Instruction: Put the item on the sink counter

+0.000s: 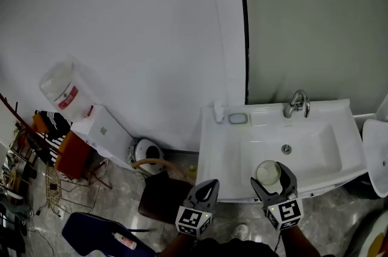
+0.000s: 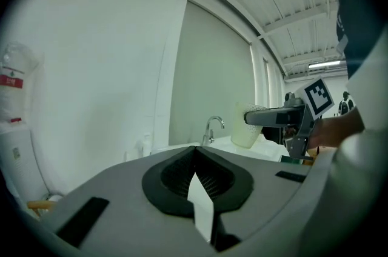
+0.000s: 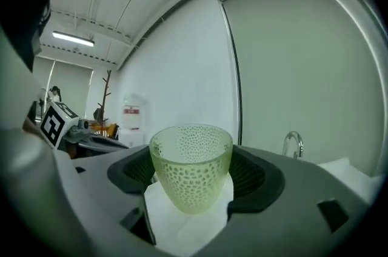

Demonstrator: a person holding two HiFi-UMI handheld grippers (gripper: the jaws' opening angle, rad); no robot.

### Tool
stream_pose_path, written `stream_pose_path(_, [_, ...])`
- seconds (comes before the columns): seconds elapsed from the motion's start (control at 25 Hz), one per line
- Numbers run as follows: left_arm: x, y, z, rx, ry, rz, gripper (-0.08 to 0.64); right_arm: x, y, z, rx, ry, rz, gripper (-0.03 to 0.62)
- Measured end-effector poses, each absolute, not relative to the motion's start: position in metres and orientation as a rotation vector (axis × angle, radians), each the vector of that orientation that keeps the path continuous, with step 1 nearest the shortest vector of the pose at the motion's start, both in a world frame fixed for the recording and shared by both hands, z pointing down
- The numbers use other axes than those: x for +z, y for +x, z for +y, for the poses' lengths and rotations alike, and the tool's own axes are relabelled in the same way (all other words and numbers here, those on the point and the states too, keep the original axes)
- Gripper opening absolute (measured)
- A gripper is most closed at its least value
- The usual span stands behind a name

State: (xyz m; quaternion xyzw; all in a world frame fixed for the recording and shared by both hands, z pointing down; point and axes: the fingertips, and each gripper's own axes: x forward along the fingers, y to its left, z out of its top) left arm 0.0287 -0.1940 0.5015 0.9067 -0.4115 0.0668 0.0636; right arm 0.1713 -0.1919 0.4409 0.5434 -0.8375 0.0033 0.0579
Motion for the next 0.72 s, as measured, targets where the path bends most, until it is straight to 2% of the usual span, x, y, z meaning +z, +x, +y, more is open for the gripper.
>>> stream_pose_path(0.2, [0.504,0.027,-0.198,0.277,2.753,-1.305,0.012,0.452,0.168,-0.212,0.026,1.55,-2.584,0.385])
stream_pose_path(0.72, [0.523,-0.015,-0.261,0.25,2.679,-1.334,0.012,0.463,0.132,-0.288,0.015,1.479,-2.586,0.385])
